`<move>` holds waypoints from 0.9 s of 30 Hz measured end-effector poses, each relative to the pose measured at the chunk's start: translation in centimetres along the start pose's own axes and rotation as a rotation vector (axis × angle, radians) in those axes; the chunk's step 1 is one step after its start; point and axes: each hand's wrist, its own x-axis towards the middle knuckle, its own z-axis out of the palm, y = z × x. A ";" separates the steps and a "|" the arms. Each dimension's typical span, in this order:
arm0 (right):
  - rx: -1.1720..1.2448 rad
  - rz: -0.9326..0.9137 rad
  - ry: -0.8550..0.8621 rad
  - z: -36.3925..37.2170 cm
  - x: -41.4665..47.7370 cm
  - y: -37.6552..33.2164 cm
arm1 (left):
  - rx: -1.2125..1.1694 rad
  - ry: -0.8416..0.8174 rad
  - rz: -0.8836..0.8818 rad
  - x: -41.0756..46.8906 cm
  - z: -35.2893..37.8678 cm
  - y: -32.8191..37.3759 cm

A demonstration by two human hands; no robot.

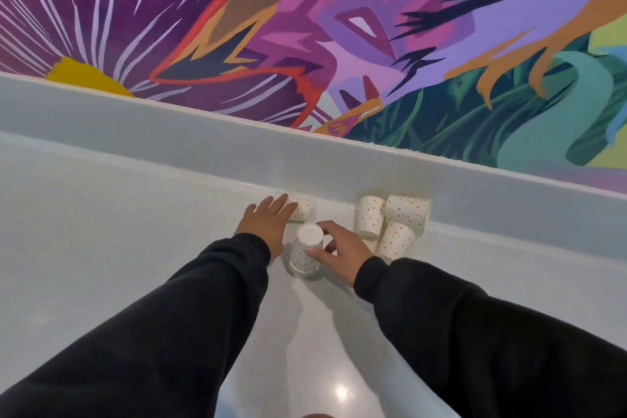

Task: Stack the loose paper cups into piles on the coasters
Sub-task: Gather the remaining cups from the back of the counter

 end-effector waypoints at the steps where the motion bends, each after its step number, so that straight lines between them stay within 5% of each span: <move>1: -0.025 0.013 -0.017 0.4 0.0 0.3 | 0.011 0.015 -0.018 -0.2 0.4 0.1; 5: -0.052 0.060 -0.060 1.1 0.1 0.9 | 0.060 0.202 -0.092 -0.9 1.6 0.3; 11: -0.183 0.053 -0.134 -0.5 0.8 1.6 | 0.161 0.116 -0.194 -1.4 1.7 -1.2; 17: -1.014 -0.171 -0.112 -5.7 3.0 2.3 | 0.107 0.347 0.109 -0.2 1.1 -1.9; 23: -1.341 -0.138 -0.266 -7.1 4.7 1.4 | 0.023 0.032 -0.021 3.5 -0.5 -0.2; 27: -1.426 -0.081 -0.344 -6.8 5.2 1.7 | -0.315 0.030 -0.252 2.8 1.0 -0.2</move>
